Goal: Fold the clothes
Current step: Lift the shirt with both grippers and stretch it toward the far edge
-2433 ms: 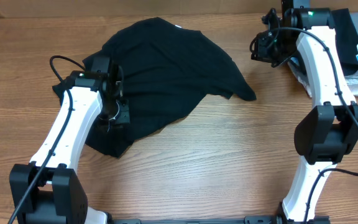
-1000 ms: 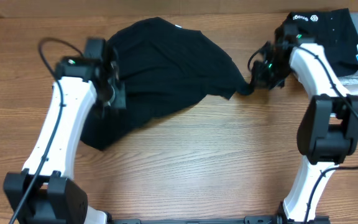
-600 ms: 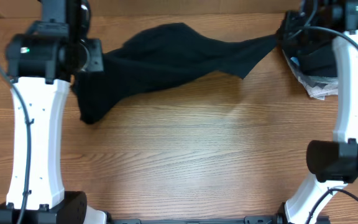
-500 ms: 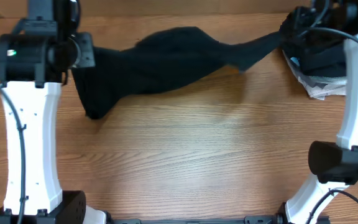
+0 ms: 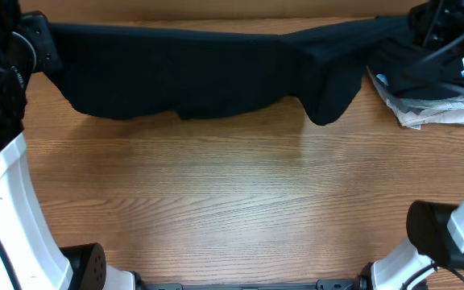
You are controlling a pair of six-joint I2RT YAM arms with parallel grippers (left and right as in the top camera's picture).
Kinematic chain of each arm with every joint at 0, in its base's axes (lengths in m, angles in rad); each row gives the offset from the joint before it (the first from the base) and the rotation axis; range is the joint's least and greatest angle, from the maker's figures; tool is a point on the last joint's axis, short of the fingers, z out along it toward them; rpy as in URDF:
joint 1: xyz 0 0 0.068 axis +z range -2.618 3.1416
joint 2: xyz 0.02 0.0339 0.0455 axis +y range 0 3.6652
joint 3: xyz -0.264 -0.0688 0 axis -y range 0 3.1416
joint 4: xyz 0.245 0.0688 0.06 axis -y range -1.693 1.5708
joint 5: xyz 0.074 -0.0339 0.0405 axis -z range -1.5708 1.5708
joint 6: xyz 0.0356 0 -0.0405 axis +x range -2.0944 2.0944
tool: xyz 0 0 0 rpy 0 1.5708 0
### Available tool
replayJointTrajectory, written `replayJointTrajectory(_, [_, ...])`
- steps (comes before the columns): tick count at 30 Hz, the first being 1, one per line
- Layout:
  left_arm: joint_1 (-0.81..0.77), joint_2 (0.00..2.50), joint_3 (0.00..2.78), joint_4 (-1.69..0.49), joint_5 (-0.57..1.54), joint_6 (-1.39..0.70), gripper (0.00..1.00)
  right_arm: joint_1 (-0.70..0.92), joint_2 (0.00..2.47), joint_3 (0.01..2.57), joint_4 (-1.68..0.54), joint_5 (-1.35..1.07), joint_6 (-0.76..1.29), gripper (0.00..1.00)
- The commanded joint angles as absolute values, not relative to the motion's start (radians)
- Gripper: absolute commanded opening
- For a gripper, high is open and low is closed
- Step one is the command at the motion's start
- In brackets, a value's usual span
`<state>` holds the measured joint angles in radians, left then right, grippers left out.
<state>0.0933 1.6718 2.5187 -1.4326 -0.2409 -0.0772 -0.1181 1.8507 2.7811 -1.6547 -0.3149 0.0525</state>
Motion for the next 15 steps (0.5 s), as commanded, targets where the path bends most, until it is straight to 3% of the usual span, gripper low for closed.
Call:
replayJointTrajectory(1, [0.107,1.658,2.615,-1.426,-0.281,-0.055,0.04,-0.126,1.793,2.823,-1.653,-0.297,0.050,0.04])
replayJointTrajectory(15, [0.107,1.500,2.752,-1.406,-0.281,-0.036,0.04,-0.126,1.592,2.823,-1.621,-0.297,0.049,0.04])
